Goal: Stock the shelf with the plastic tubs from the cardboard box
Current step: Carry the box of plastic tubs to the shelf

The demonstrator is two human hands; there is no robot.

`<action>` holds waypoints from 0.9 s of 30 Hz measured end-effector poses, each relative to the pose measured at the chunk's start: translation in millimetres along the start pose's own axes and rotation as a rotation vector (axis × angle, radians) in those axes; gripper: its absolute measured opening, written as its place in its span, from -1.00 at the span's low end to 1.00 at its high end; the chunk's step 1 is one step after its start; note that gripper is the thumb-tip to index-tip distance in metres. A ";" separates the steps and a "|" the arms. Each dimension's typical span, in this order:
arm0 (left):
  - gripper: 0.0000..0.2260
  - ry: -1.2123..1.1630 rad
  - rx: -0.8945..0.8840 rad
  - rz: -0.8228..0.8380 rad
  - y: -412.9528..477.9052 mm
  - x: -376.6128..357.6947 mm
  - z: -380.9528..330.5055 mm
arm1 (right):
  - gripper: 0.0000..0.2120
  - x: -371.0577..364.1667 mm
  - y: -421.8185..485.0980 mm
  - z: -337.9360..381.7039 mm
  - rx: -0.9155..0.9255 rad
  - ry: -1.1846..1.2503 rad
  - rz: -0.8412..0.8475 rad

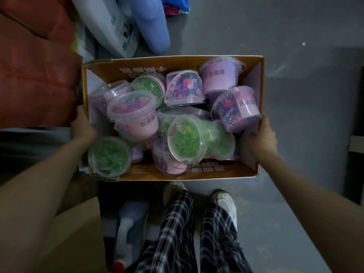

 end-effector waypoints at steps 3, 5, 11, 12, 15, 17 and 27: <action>-0.59 -0.011 -0.019 -0.011 -4.1 4.4 -2.8 | -0.69 5.0 -0.8 0.6 -0.016 0.015 -0.030; -0.59 -0.038 -0.038 -0.009 -5.9 8.2 -4.8 | -0.69 10.1 -2.8 3.0 -0.007 0.036 -0.043; -0.58 -0.031 -0.057 0.047 -18.4 24.5 -15.9 | -0.70 37.5 -17.3 2.7 -0.013 0.046 -0.026; -0.59 -0.027 -0.063 0.058 -22.7 28.1 -18.1 | -0.70 43.9 -22.3 0.7 -0.016 0.043 -0.025; -0.60 -0.021 -0.080 0.081 -41.6 42.1 -28.4 | -0.70 68.2 -41.2 -5.8 -0.033 0.040 -0.026; -0.60 -0.025 -0.095 0.083 -53.3 49.2 -35.2 | -0.71 81.3 -51.5 -9.8 -0.038 0.033 -0.029; -0.62 -0.032 -0.186 0.121 -126.3 110.2 -107.5 | -0.65 192.2 -108.5 -35.7 -0.068 0.064 -0.110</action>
Point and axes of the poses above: each hand's wrist, its own y-axis towards the middle knuckle, its own x-axis out of the back of the hand, z = x × y, the point moved 8 cm from there along y, towards the middle knuckle, and after that the axes turned 8 degrees about -y, right-handed, at the moved point
